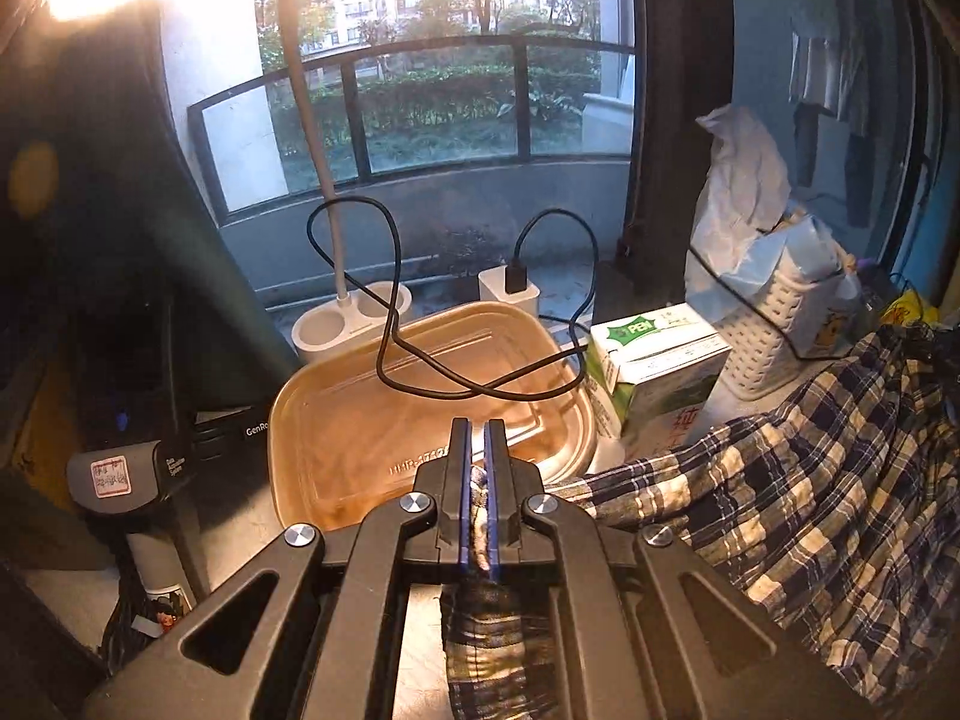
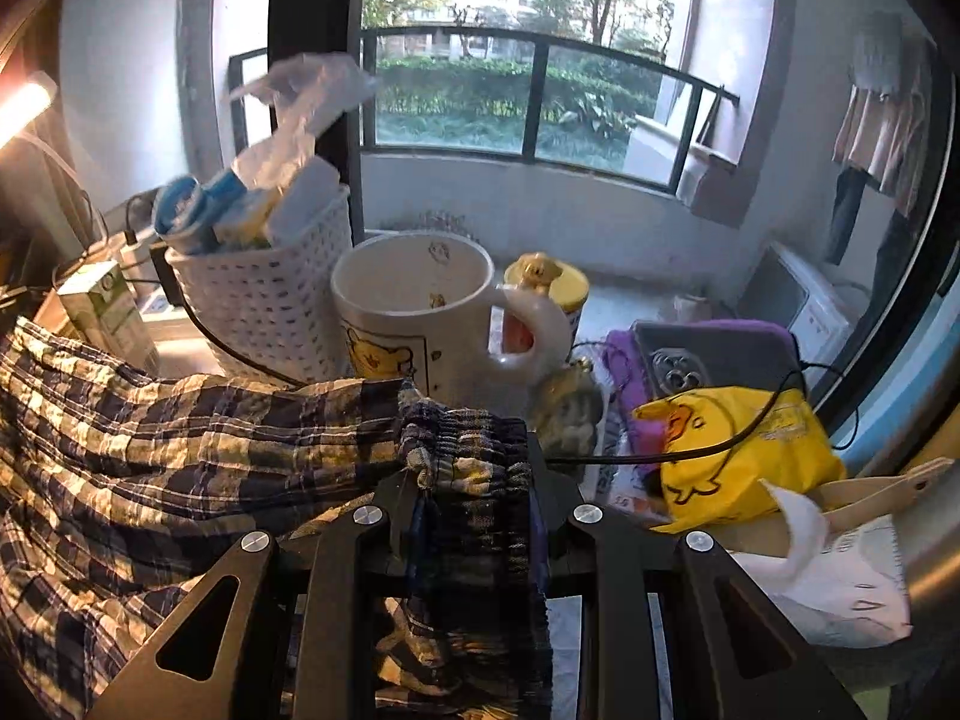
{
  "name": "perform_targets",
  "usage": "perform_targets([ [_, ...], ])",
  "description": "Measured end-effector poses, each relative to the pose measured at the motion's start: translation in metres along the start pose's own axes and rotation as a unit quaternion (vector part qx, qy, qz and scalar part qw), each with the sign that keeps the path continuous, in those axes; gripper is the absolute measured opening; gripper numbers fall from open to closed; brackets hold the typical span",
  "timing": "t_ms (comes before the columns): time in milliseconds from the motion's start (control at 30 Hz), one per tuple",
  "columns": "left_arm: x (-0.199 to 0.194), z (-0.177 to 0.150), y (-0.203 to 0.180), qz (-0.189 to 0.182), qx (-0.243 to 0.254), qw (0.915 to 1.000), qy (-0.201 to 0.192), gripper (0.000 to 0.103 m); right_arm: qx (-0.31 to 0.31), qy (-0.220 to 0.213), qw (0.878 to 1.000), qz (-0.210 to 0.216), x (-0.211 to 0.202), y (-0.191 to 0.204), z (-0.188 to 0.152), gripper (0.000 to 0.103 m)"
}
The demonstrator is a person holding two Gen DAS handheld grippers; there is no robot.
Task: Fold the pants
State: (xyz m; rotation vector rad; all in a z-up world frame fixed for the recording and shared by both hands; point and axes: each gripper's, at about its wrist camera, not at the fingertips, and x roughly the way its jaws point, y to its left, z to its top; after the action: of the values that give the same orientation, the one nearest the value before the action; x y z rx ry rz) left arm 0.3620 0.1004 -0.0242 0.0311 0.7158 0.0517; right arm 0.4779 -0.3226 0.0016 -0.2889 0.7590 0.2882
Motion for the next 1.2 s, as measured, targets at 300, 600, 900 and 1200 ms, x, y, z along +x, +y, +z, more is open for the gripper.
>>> perform_targets([
  [300,-0.023,-0.017,0.009,-0.016,-0.019,0.9995,0.017,0.077,-0.015,-0.01,1.0,0.0,-0.013,0.007,-0.008,0.086],
  [600,-0.056,-0.104,0.011,-0.097,-0.093,0.9853,0.105,0.077,-0.025,-0.006,1.0,0.015,-0.065,0.013,-0.052,0.087],
  [900,-0.071,-0.168,-0.016,-0.131,-0.094,0.9793,0.123,0.059,0.015,0.031,0.999,0.022,-0.104,0.003,-0.125,0.087],
  [1200,-0.105,-0.168,-0.028,-0.11,-0.049,0.9896,0.079,0.003,0.006,0.044,0.998,0.031,-0.143,0.015,-0.176,0.028],
])
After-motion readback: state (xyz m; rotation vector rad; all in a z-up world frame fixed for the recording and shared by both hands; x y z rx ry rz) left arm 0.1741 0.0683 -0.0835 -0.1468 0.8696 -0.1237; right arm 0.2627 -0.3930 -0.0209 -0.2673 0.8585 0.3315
